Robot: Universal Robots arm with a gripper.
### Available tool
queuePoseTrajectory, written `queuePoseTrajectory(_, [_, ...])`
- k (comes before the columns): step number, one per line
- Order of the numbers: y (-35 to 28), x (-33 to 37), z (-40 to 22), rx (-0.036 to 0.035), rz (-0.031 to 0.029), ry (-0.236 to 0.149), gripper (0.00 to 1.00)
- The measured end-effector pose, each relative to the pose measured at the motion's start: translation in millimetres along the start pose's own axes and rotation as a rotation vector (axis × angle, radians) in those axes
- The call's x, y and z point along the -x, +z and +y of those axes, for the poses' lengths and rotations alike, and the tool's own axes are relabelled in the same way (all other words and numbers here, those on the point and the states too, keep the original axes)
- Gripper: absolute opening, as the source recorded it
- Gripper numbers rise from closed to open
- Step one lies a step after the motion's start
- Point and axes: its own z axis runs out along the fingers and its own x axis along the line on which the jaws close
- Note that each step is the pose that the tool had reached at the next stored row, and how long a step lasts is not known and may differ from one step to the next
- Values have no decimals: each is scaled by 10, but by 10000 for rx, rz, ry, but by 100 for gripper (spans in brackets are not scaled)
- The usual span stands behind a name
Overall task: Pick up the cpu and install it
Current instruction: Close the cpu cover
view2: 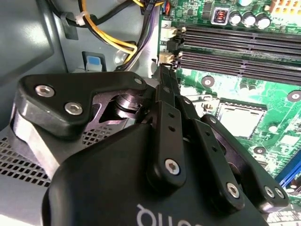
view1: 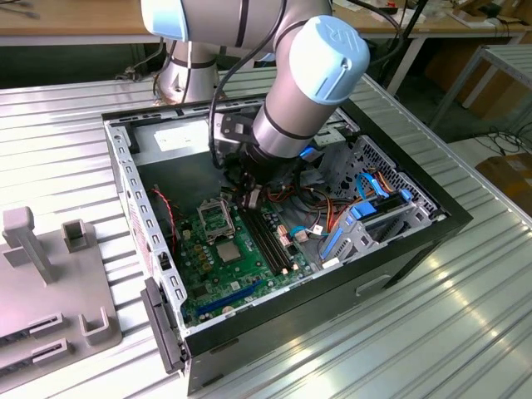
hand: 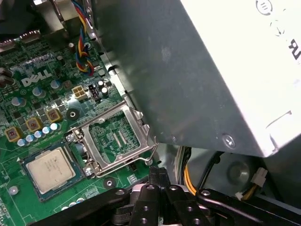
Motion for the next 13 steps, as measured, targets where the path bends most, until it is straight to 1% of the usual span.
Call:
queuePoseTrajectory(2, [16, 2, 1, 9, -17, -1, 11])
queuePoseTrajectory(5, [22, 0, 4, 19, -35, -2, 11])
queuePoseTrajectory(6, [22, -1, 6, 19, -36, -2, 11])
queuePoseTrajectory(7, [27, -15, 32, 19, -37, -2, 11])
queuePoseTrajectory(8, [31, -20, 39, 19, -35, -3, 11])
queuePoseTrajectory(13, [36, -20, 38, 19, -35, -2, 11])
